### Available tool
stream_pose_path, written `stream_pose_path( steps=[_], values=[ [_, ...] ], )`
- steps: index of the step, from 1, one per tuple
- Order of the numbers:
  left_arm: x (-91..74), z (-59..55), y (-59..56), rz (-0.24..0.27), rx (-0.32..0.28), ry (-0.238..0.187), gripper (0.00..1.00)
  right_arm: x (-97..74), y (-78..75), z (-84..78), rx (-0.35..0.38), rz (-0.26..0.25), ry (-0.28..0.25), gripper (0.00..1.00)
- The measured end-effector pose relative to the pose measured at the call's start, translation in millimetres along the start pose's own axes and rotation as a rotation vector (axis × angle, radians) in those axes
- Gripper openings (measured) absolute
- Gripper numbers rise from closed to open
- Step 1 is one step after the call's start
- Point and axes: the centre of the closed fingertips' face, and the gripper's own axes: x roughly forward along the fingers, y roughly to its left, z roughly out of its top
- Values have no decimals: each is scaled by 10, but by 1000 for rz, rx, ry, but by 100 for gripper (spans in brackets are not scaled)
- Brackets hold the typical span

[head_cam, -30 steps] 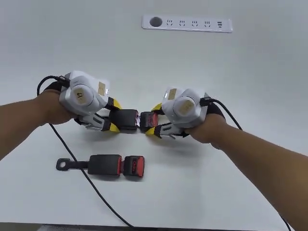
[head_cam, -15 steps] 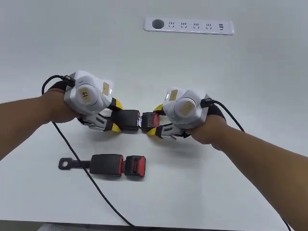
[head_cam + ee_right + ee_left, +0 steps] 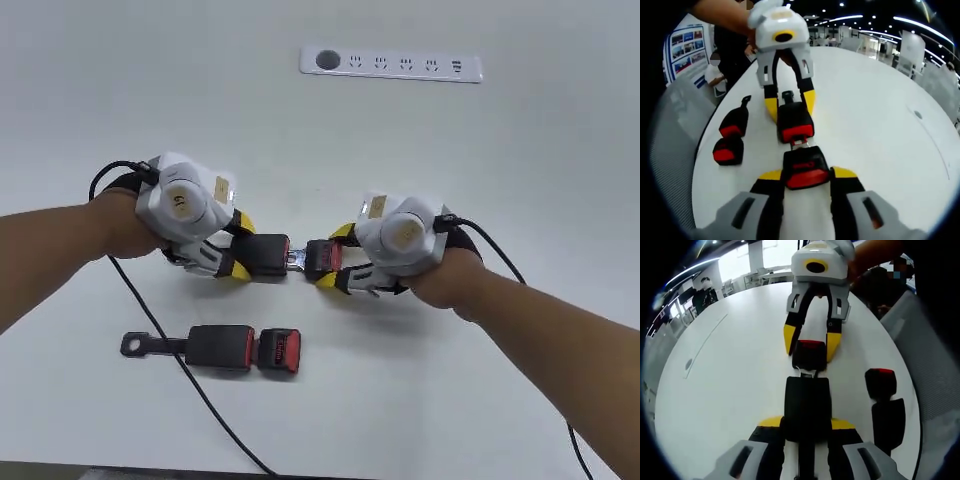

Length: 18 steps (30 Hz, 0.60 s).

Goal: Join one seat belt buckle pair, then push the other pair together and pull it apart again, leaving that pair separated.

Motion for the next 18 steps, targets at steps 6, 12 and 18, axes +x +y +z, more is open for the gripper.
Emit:
stream_pose_path(
  steps=[6,12,18],
  values=[
    [2,4,-2,1,-2,5,33,-75,5,-54,-5,0,-3,36],
    [3,1,0,-1,-3,3,34,-220,5,-144,-8,2,-2,36],
    [4,5,-6,-2,-2,3,34,-348,5,-243,-11,1,2,36]
  ],
)
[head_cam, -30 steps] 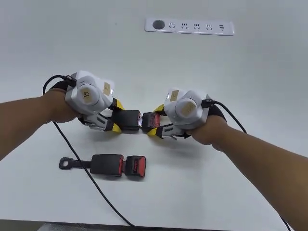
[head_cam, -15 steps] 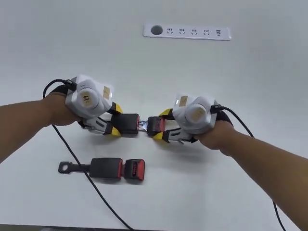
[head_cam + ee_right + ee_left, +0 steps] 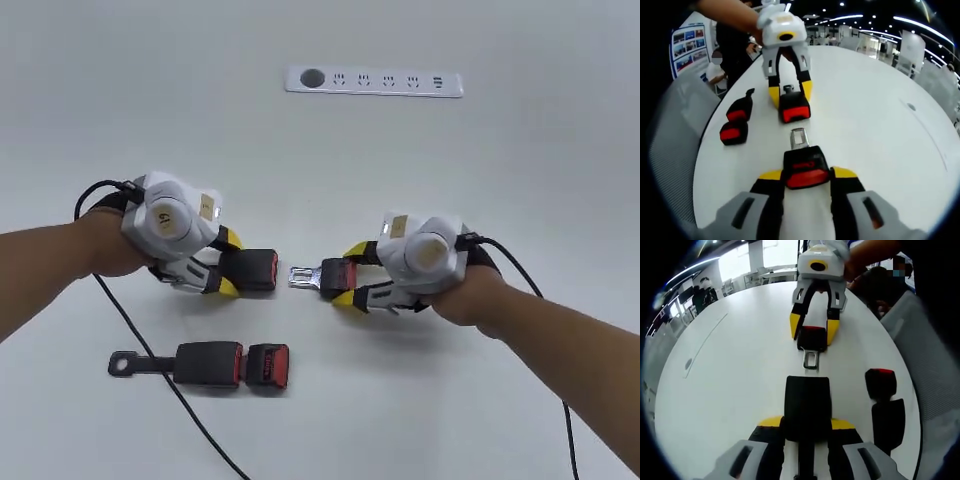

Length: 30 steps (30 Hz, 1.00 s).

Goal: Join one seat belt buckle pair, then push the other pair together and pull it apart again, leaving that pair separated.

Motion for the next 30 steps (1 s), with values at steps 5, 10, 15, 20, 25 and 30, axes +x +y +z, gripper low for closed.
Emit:
stream_pose_path(
  steps=[5,10,15,20,25,30],
  values=[
    [0,3,-11,1,-3,4,34,-109,-14,-160,12,-6,16,36],
    [0,6,-23,4,-9,12,34,-178,-46,-268,25,-18,25,36],
    [-2,6,-23,4,-11,21,34,-248,-57,-368,29,-17,35,36],
    [-3,6,-20,7,-17,26,34,-355,-100,-458,22,-20,44,36],
    [-4,10,-20,5,-11,36,34,-468,-120,-594,30,-19,58,36],
    [-4,12,-21,5,-13,39,34,-583,-140,-704,36,-27,69,37]
  ],
)
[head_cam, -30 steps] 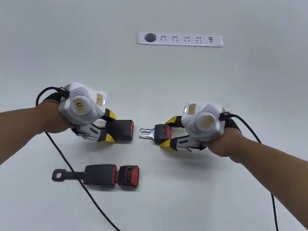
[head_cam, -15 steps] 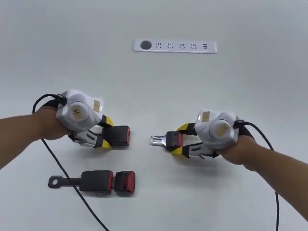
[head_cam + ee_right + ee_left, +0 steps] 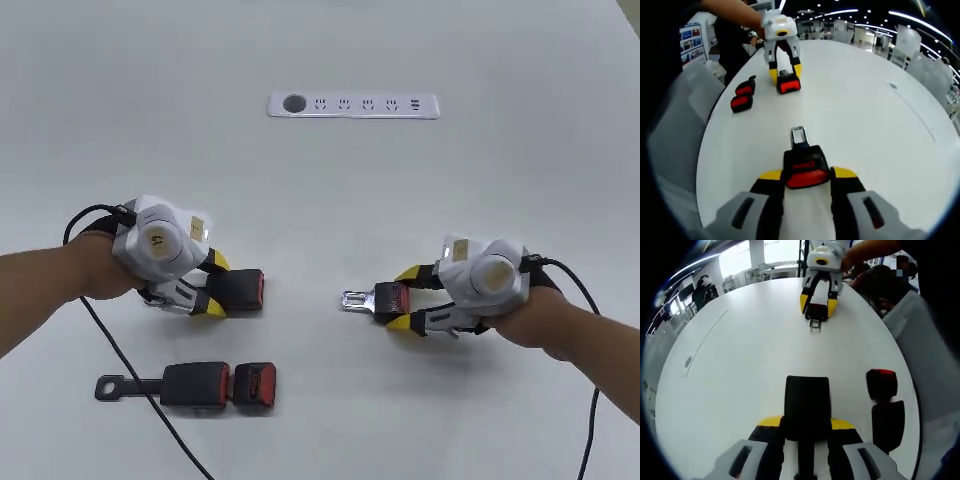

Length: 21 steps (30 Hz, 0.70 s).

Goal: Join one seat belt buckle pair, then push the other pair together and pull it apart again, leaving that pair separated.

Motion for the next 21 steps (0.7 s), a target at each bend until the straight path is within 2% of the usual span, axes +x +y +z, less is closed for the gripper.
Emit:
stream_pose_path(
  steps=[5,10,11,12,13,15,17,18,19,20,21],
  values=[
    [3,5,-1,0,6,10,34,-114,-54,-99,21,-10,12,37],
    [3,13,0,3,-3,19,34,-120,-61,-79,33,-4,11,37],
    [5,18,2,5,-11,25,34,-117,-55,-73,30,-4,13,37],
    [5,22,-5,2,-21,30,37,-112,-62,-84,-25,-16,30,37],
    [0,31,-62,-25,-23,41,41,-109,-47,-80,-31,-18,30,38],
    [-10,53,-153,-64,-42,42,50,-115,-48,4,-24,-41,-22,43],
    [-55,68,-117,-31,-84,44,58,-155,-116,83,20,-93,-68,56],
    [-97,119,-78,-1,-107,22,60,-176,-143,94,38,-115,-79,61],
    [-132,180,-82,3,-130,-10,62,-194,-167,109,51,-132,-85,65],
    [-167,256,-88,4,-145,-52,64,-211,-187,113,64,-152,-92,68],
    [-199,285,-56,21,-157,-96,68,-240,-215,157,78,-177,-117,71]
  ],
)
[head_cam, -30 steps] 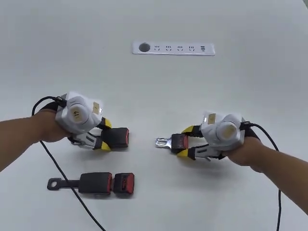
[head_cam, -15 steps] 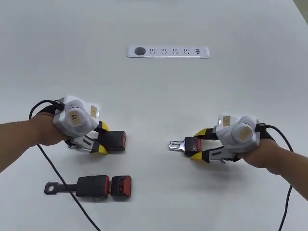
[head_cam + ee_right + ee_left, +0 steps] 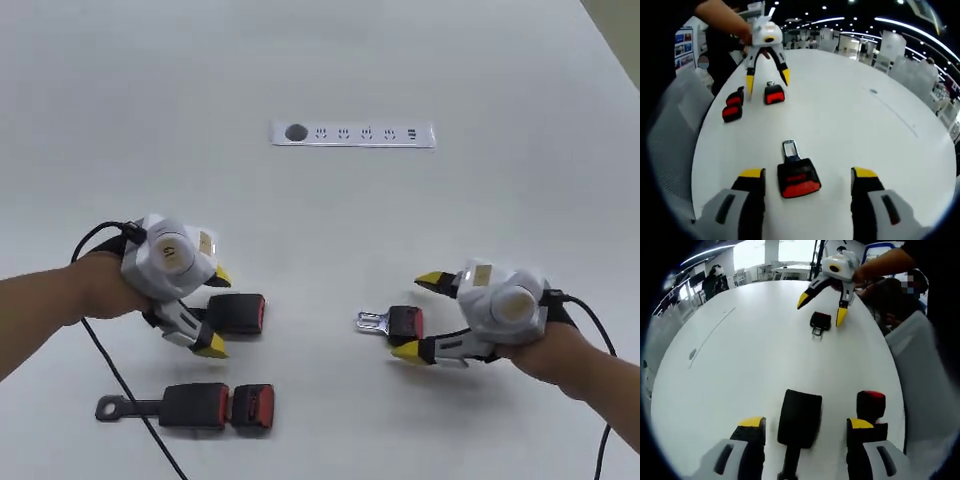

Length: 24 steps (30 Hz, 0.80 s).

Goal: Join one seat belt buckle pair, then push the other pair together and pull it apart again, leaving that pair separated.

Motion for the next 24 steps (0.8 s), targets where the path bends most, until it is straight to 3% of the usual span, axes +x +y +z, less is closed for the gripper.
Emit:
stream_pose_path(
  steps=[3,5,8,10,13,16,24],
  values=[
    [-87,1,88,78,-50,-4,82,-69,-71,95,75,-74,-61,80],
    [-140,56,111,124,-82,-39,91,-109,-116,99,109,-121,-66,84],
    [-277,186,105,211,-177,-142,96,-195,-133,165,185,-188,-108,87],
    [-340,208,103,256,-218,-208,100,-259,-113,213,212,-225,-136,89],
    [-429,148,-2,290,-288,-233,100,-323,3,225,229,-239,-145,92],
    [-523,114,-94,328,-302,-290,100,-384,156,247,234,-249,-160,94],
    [-768,-43,-447,369,-317,-328,100,-547,604,240,222,-257,-168,96]
  ],
)
